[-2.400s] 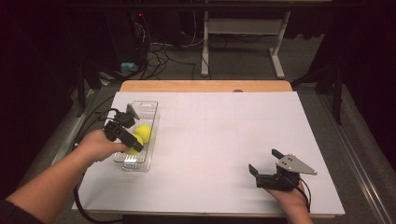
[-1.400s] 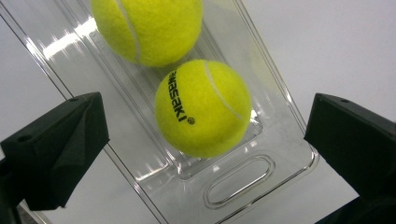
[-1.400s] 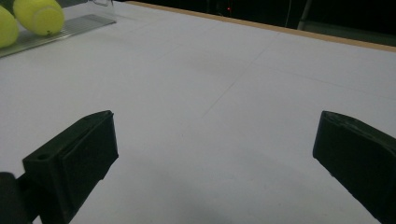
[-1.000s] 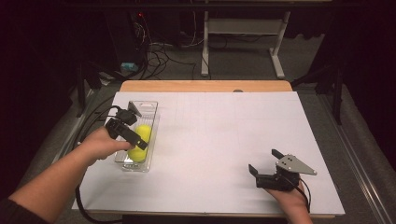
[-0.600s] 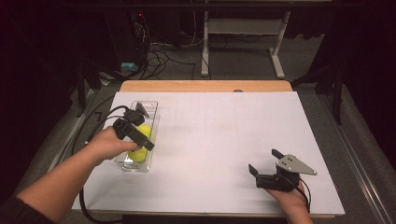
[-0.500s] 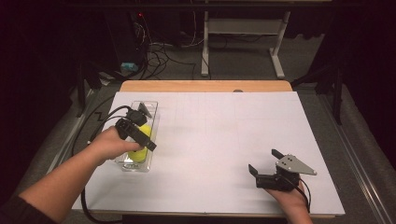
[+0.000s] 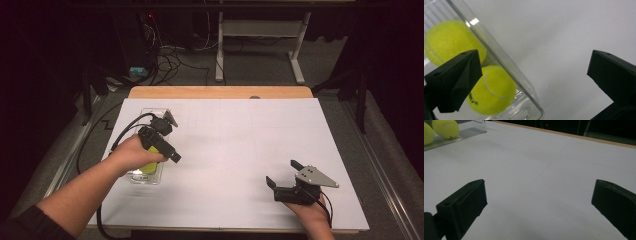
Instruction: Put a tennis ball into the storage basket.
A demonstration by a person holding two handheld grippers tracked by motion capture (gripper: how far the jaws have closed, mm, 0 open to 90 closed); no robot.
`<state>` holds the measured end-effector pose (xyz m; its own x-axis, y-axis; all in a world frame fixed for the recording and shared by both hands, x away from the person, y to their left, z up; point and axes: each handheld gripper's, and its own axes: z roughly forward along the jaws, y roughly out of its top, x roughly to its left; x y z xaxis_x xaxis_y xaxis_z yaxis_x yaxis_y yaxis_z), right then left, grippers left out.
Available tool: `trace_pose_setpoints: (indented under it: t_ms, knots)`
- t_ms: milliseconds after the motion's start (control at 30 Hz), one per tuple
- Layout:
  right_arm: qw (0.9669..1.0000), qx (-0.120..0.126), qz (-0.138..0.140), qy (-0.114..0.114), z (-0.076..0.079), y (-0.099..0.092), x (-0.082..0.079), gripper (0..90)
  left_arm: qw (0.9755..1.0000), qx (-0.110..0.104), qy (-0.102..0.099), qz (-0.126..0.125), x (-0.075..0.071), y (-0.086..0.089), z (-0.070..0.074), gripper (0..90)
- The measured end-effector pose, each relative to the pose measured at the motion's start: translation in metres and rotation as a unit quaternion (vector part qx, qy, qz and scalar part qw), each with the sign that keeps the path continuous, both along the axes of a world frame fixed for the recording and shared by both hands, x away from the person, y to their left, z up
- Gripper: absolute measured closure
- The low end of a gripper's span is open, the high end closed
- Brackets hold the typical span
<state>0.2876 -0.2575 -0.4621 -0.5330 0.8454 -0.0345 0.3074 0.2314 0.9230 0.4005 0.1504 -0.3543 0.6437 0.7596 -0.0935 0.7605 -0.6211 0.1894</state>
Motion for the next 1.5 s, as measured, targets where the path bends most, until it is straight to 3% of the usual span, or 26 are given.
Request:
trace_pose_setpoints:
  t_ms: [667, 1100, 1267, 1500]
  knots:
    - [1.0000, 0.001, 0.001, -0.001, 0.000, 0.000, -0.001, 0.0, 0.9995, -0.009, -0.002, -0.031, -0.004, -0.048, 0.001, 0.7]
    - [1.0000, 0.001, 0.000, -0.001, 0.000, 0.001, -0.001, 0.0, 0.9993, -0.012, -0.002, -0.036, -0.005, -0.057, -0.001, 0.7]
    - [1.0000, 0.003, 0.002, -0.003, 0.001, 0.001, -0.002, 0.0, 0.9991, -0.023, -0.004, -0.035, -0.005, -0.057, -0.010, 0.7]
    - [1.0000, 0.003, 0.001, -0.004, 0.001, 0.001, -0.002, 0.0, 0.9991, -0.019, 0.007, -0.037, -0.007, -0.059, -0.031, 0.6]
